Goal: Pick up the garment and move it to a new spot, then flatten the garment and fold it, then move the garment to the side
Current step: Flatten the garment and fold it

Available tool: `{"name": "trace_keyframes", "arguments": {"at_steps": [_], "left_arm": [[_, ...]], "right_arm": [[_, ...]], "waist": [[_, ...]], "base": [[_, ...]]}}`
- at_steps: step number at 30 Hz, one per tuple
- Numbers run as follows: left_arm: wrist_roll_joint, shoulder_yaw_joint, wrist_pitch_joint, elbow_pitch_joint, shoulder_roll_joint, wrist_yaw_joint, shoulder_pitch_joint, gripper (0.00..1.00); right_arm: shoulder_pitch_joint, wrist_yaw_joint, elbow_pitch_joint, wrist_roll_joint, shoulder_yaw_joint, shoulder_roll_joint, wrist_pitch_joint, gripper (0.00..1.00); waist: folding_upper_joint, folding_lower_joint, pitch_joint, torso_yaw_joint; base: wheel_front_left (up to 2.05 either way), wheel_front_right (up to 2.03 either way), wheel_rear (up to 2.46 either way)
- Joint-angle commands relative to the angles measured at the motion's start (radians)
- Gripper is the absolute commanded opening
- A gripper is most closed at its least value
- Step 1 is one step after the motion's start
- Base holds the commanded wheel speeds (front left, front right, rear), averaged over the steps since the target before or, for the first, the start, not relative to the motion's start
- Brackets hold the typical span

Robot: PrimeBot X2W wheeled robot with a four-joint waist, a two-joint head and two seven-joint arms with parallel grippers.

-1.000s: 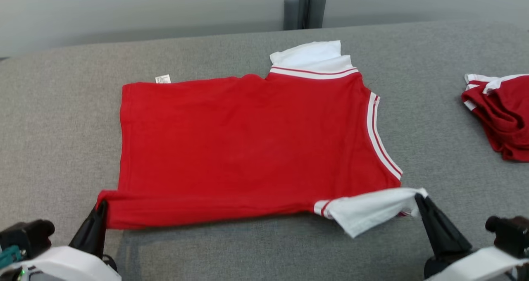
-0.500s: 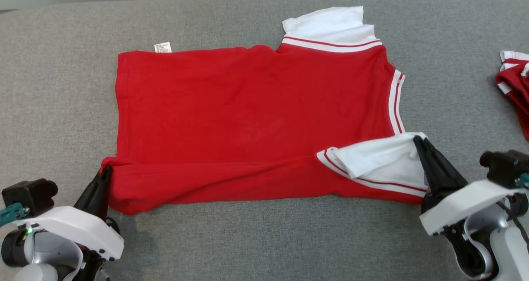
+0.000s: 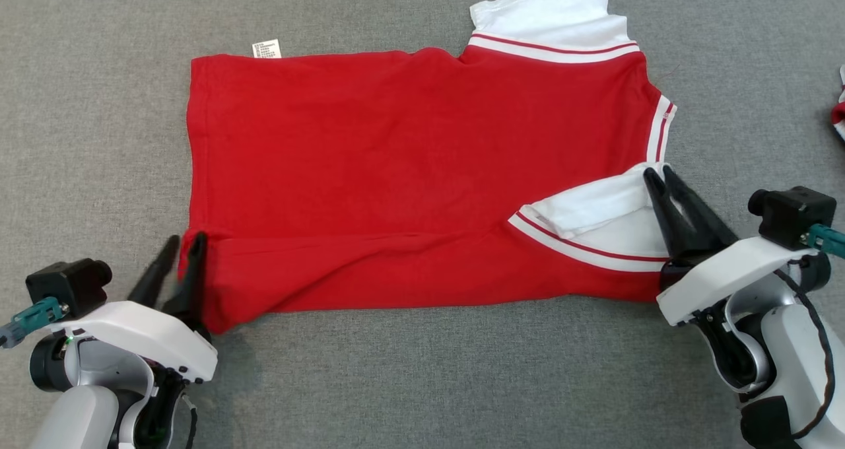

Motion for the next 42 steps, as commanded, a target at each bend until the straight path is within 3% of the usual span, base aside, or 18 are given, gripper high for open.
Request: {"name": "trace_keyframes", "arguments": {"at_steps": [1, 8, 12, 17, 25, 35, 42], "left_arm": [[0.004, 0.007, -0.017, 0.004, 0.0, -0.004, -0.019, 1.0], [0.074, 0.046, -0.234, -0.019, -0.041, 0.034, -0.017, 1.0], [0.108, 0.073, -0.337, -0.048, -0.07, 0.045, -0.014, 1.0], [0.142, 0.119, -0.368, -0.067, -0.105, 0.053, 0.029, 1.0], [0.25, 0.13, -0.371, -0.044, -0.11, 0.045, 0.103, 1.0], [0.347, 0.14, -0.372, 0.048, -0.135, -0.052, 0.177, 1.0], [0.358, 0.158, -0.372, 0.093, -0.146, -0.088, 0.161, 1.0]], "right_arm": [[-0.008, 0.0, 0.003, -0.03, 0.003, -0.02, -0.026, 1.0], [0.065, 0.0, -0.06, -0.207, -0.051, 0.018, -0.228, 1.0], [0.122, 0.0, -0.117, -0.296, -0.115, 0.052, -0.26, 1.0], [0.201, 0.0, -0.166, -0.338, -0.151, 0.086, -0.266, 1.0], [0.298, 0.0, -0.199, -0.354, -0.166, 0.113, -0.266, 1.0], [0.383, 0.0, -0.205, -0.358, -0.173, 0.137, -0.267, 1.0], [0.388, 0.0, -0.205, -0.355, -0.175, 0.142, -0.263, 1.0]], "waist": [[0.0, 0.0, -0.001, 0.0], [0.0, 0.0, -0.027, -0.008], [0.0, 0.0, -0.055, -0.015], [0.0, 0.0, -0.094, -0.025], [0.0, 0.0, -0.142, -0.038], [0.0, 0.0, -0.203, -0.043], [0.0, 0.0, -0.208, -0.041]], "base": [[0.0, 0.0, 0.0], [0.0, 0.0, 0.0], [0.0, 0.0, 0.0], [0.0, 0.0, 0.0], [0.0, 0.0, 0.0], [0.0, 0.0, 0.0], [0.0, 0.0, 0.0]]}}
